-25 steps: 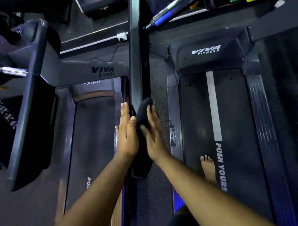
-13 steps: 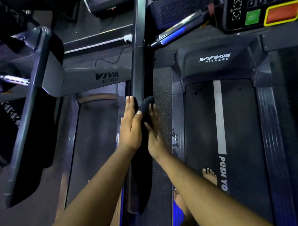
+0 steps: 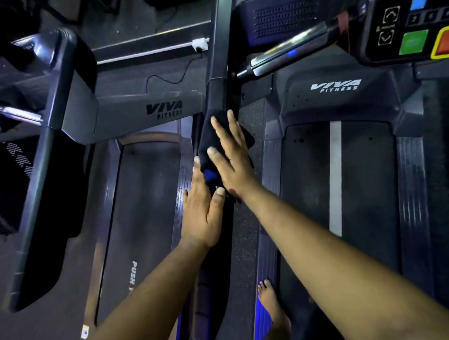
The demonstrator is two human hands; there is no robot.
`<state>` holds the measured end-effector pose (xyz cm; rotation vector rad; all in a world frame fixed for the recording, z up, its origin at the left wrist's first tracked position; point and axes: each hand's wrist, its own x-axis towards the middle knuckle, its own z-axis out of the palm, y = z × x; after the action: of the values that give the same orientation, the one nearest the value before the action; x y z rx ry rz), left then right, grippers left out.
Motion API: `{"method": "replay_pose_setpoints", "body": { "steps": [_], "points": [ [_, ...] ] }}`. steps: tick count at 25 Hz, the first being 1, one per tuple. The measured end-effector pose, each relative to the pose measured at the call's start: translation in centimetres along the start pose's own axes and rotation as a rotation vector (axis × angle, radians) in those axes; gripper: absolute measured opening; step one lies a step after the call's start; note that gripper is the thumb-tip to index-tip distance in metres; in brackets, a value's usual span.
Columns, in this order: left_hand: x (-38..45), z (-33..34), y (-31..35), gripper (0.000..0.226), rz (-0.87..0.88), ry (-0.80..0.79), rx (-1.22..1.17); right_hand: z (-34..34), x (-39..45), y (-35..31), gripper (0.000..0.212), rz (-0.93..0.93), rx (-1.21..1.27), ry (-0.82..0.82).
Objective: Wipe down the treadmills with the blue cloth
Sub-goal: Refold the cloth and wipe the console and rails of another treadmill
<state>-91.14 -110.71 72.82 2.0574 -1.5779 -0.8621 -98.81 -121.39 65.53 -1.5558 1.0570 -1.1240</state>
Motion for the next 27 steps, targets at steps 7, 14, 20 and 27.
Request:
{"method": "replay_pose_setpoints", "body": {
  "steps": [7, 14, 20, 27],
  "points": [
    [0.0, 0.0, 0.2, 0.071, 0.013, -0.004, 0.050, -0.5, 3.6, 0.9, 0.071, 0.480, 0.411, 0.107],
    [0.1, 0.0, -0.1, 0.079, -0.007, 0.002, 0.033, -1.0, 7.1, -2.8, 0.063, 0.090, -0.284, 0.013],
    [0.3, 0.1, -0.3, 0.088, -0.004, 0.065, -0.150, -0.8, 1.7, -3.2, 0.051, -0.057, -0.441, -0.063],
    [0.6, 0.2, -0.8, 0.081, -0.001, 0.067, -0.288, -2.7, 10.1, -2.8, 0.051, 0.025, -0.552, -0.150]
  ]
}}
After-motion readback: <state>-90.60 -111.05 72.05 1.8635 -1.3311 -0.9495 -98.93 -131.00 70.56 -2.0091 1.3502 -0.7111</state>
